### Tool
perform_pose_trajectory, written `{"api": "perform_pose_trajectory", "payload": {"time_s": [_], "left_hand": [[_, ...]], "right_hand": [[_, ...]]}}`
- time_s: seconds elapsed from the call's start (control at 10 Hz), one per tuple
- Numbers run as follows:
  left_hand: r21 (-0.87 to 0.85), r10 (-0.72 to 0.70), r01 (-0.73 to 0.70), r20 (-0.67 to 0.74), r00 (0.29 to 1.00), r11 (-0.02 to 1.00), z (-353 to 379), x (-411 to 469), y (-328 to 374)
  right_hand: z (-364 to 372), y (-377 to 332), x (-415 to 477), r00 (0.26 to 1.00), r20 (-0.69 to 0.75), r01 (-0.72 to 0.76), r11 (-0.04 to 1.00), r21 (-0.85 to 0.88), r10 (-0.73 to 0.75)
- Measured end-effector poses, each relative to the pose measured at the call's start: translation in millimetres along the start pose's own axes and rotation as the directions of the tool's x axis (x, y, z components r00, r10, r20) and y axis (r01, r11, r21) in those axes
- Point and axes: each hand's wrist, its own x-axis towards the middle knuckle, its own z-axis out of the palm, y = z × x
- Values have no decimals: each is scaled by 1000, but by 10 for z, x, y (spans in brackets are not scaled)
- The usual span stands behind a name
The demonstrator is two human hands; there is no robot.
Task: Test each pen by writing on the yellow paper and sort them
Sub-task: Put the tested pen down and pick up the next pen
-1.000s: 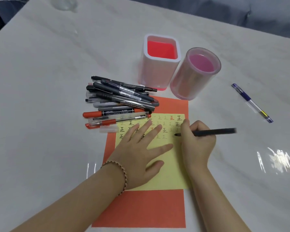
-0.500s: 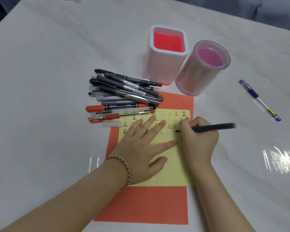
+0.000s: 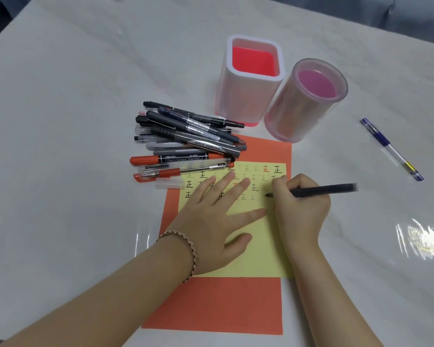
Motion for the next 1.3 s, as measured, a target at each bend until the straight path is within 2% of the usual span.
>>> {"api": "perform_pose_trajectory", "payload": {"time_s": [0.6, 1.3], "left_hand": [[-5, 0, -1, -9, 1000, 1000, 1, 1, 4], [-7, 2, -2, -21, 1000, 1000, 15, -2, -3]], "right_hand": [[-2, -3, -7, 999, -9, -31, 999, -15, 31], [-8, -21, -11, 998, 53, -29, 999, -23, 30]]}}
